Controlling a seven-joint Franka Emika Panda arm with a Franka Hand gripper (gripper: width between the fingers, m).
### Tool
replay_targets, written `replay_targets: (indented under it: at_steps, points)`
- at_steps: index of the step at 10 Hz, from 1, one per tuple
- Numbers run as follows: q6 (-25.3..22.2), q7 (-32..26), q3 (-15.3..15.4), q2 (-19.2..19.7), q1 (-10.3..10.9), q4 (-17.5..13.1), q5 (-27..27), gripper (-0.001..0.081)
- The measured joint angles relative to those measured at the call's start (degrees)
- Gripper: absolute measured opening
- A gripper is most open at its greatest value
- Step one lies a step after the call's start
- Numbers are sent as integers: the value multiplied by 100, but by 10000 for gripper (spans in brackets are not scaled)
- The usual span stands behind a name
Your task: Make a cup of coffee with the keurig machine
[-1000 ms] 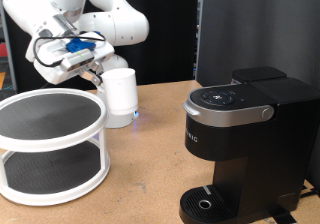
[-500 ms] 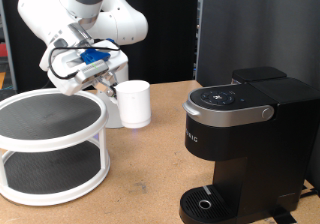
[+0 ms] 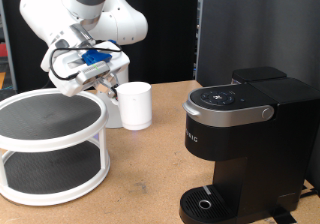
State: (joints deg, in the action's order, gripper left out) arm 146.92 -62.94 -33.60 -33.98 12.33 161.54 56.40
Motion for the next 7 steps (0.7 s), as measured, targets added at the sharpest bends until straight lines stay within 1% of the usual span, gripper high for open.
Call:
replay_targets:
  at_steps: [2,4,5,7]
  points:
    - [436,-240,6,149,334,-1,467,75]
    - [728,-619,-8,336,676,-20,1008,75]
    - [781,-808,-21,420,801,-34,1246,75]
    - [793,-1080,-21,543,950,-42,1603,75]
